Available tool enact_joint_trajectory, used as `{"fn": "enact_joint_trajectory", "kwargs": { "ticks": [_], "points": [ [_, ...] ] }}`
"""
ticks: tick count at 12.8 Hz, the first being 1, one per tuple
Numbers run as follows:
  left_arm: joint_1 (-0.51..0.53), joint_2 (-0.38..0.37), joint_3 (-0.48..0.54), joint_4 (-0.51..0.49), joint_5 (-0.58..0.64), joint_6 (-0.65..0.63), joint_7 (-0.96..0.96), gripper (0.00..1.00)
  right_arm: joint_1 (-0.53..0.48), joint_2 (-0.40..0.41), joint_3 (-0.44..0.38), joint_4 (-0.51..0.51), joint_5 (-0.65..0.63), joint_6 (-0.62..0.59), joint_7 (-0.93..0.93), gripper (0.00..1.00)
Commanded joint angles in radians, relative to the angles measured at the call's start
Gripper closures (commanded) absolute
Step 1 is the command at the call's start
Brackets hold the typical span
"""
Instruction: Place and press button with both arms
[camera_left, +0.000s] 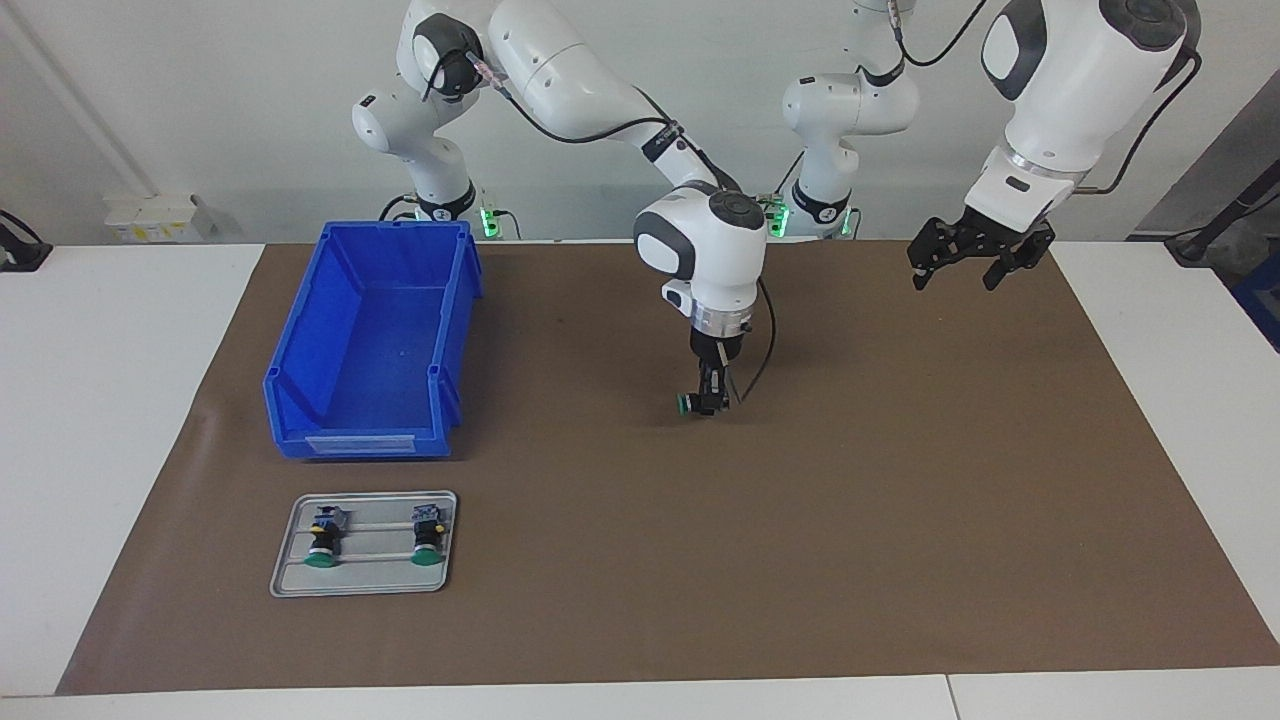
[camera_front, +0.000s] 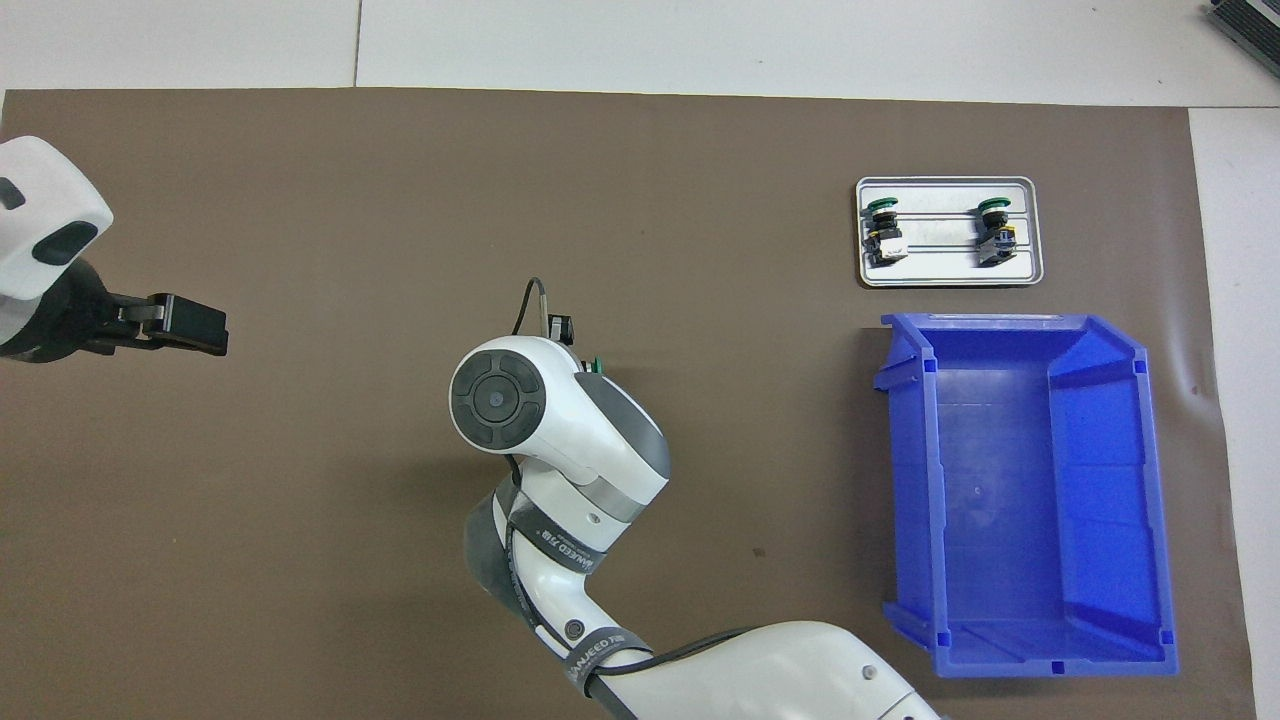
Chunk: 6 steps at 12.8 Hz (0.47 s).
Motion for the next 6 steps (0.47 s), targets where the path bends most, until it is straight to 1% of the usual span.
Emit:
{"fn": "enact_joint_trajectory", "kwargs": {
  "ticks": [1, 2, 3, 4, 5, 6],
  "points": [
    [0.0, -0.029, 0.001, -0.031, -0.009, 0.005, 0.006, 0.0, 0.006, -0.019, -0.001, -0.096, -0.038, 0.097, 0.024, 1.0],
    [0.002, -0.029, 0.001, -0.031, -0.009, 0.005, 0.001, 0.0, 0.006, -0.019, -0.001, -0.098, -0.036, 0.093, 0.026, 1.0],
    [0.002, -0.03, 0.001, -0.035, -0.009, 0.012, 0.015, 0.0, 0.006, -0.02, -0.002, -0.095, -0.036, 0.079, 0.026, 0.76],
    [-0.001, -0.03, 0.001, -0.035, -0.009, 0.02, 0.018, 0.0, 0.006, -0.02, -0.004, -0.095, -0.042, 0.073, 0.026, 0.29],
    [-0.004, -0.029, 0.001, -0.035, -0.009, 0.041, 0.015, 0.0, 0.006, -0.02, -0.005, -0.089, -0.054, 0.053, 0.017, 0.0],
    [-0.007, -0.027, 0.001, -0.035, -0.009, 0.057, 0.003, 0.0, 0.006, -0.022, -0.004, -0.084, -0.076, 0.046, 0.008, 0.0]
  ]
}}
